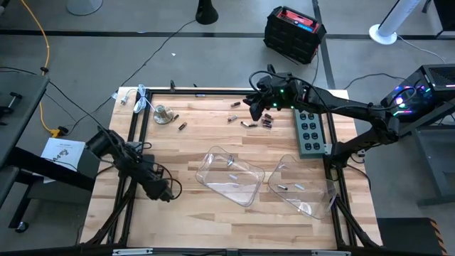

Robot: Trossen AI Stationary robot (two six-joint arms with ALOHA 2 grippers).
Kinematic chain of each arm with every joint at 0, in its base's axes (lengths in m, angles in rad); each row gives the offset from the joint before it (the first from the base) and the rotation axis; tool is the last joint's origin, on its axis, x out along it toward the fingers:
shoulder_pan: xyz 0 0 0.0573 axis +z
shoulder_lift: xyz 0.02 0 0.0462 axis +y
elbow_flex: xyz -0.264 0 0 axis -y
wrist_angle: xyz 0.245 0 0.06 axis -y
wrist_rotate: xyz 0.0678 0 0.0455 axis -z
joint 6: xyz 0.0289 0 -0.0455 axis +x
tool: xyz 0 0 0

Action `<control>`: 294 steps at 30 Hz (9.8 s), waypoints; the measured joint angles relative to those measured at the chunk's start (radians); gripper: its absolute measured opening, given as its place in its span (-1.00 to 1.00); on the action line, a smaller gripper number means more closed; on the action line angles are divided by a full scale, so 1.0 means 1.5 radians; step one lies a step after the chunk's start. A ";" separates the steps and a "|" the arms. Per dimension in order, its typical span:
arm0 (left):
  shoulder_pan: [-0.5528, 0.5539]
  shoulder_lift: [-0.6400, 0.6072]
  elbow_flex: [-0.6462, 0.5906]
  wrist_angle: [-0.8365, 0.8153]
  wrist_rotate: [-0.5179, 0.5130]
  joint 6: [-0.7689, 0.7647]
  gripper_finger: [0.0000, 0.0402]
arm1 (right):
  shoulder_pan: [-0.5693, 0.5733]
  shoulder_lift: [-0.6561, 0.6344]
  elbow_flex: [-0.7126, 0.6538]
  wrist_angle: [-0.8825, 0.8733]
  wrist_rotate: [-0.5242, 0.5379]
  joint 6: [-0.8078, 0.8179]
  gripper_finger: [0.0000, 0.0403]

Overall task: Sort batteries
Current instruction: Put the silver battery into the left transparent bin

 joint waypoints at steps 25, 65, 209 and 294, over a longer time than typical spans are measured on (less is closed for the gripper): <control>0.008 -0.003 0.022 0.125 -0.043 -0.012 -1.00 | 0.000 0.000 0.000 0.003 0.001 0.031 -0.50; 0.092 -0.165 0.145 0.713 0.081 0.645 -0.15 | -0.004 -0.002 0.000 -0.115 -0.284 -0.107 -0.50; 0.061 0.196 0.782 0.166 -0.286 0.819 -0.84 | 0.761 0.094 0.000 -0.198 0.046 0.353 -0.50; 0.772 0.221 0.531 0.612 -0.038 1.482 -0.22 | -0.072 -0.173 -0.103 0.064 -0.127 0.091 -0.50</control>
